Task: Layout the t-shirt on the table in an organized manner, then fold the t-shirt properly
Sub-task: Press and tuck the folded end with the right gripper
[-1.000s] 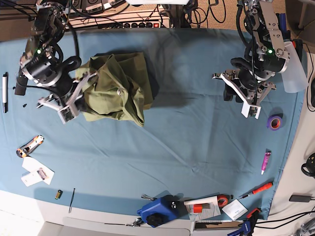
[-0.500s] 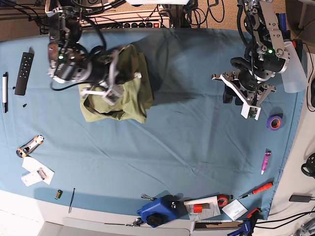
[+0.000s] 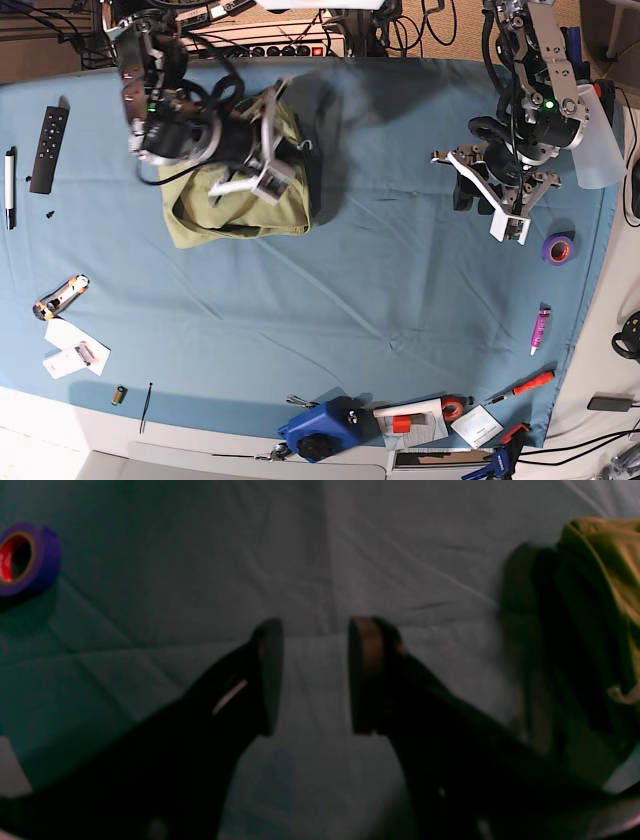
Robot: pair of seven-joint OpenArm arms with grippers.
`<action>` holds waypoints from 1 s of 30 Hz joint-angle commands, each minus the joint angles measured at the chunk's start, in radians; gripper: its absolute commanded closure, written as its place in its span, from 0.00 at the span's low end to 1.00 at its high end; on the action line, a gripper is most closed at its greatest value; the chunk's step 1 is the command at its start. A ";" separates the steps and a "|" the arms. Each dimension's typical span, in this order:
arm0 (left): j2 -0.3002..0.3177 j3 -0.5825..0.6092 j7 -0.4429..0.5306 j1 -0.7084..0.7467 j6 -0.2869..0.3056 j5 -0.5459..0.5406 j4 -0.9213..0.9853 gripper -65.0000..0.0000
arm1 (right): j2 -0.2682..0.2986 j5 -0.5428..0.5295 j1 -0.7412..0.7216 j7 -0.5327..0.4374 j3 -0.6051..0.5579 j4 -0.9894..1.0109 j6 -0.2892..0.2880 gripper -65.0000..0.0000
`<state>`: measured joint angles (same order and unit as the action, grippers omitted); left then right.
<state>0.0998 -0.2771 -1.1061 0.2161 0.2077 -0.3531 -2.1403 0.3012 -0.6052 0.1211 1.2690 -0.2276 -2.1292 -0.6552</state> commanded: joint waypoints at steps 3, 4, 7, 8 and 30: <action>0.003 -0.002 0.022 -0.008 0.004 -0.011 -0.015 0.69 | 0.006 0.001 -0.011 -0.066 0.105 -0.027 -0.003 1.00; 0.003 -0.002 0.022 -0.008 0.003 -0.011 -0.015 0.69 | 0.006 0.000 -0.011 -0.067 0.141 -0.020 -0.002 1.00; 0.003 0.000 0.023 -0.008 0.004 -0.056 -0.015 0.69 | 0.006 -0.001 -0.011 -0.094 0.253 0.035 -0.001 1.00; 0.003 0.000 0.023 -0.008 0.005 -0.082 -0.015 0.69 | 0.006 -0.007 -0.011 -0.105 0.282 0.068 -0.002 1.00; 0.003 0.000 0.022 -0.008 0.056 -0.127 -0.015 0.69 | -0.021 -0.428 -0.082 0.077 0.328 0.480 -0.043 1.00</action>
<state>0.1001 -0.2764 -1.1061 0.2157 0.2604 -0.4683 -2.1403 0.2714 -1.0008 0.0528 1.3693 0.0994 -1.6325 -0.6910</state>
